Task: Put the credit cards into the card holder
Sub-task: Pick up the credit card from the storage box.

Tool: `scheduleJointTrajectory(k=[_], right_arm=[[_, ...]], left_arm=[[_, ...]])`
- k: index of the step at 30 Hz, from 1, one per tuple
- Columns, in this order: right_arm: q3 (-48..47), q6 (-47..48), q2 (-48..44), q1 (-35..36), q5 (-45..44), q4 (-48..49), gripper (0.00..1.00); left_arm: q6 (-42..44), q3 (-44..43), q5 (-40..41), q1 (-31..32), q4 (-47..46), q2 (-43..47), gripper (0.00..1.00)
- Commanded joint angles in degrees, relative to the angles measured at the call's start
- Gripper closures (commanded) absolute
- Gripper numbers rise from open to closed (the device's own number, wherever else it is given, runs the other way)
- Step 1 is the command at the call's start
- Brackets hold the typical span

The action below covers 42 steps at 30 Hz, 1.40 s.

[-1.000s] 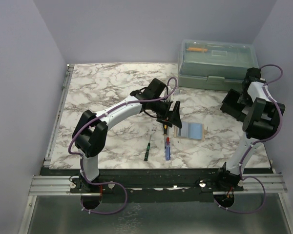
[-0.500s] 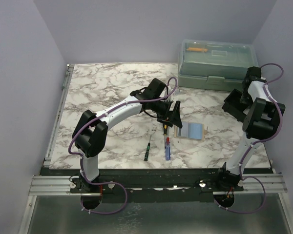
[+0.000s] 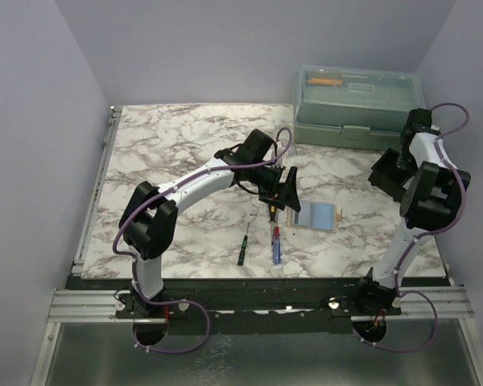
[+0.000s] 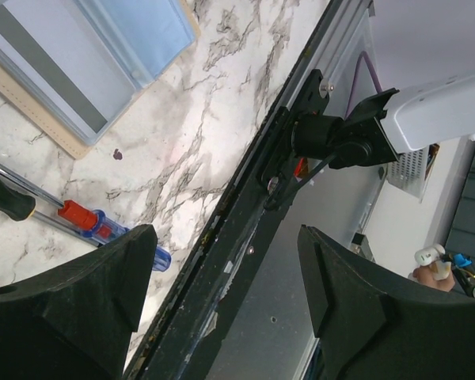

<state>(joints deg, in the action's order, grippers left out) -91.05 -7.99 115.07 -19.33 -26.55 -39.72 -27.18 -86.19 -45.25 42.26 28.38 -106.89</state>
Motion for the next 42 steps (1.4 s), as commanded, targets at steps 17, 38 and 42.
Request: scheduleJointTrajectory(k=[17, 38, 42], right_arm=[[2.2, -8.3, -10.6, -0.3, 4.3, -0.4, 1.00], [19.7, -10.6, -36.5, 2.0, 46.5, 9.7, 1.00], [28.8, -13.2, -39.5, 5.9, 65.0, 17.3, 1.00]], left_arm=[[-0.5, 0.8, -2.2, 0.1, -1.3, 0.3, 0.21], [-7.7, 3.8, -7.3, -3.2, -11.6, 0.1, 0.21], [-18.3, 8.7, -10.1, -6.4, -24.2, 1.4, 0.21]])
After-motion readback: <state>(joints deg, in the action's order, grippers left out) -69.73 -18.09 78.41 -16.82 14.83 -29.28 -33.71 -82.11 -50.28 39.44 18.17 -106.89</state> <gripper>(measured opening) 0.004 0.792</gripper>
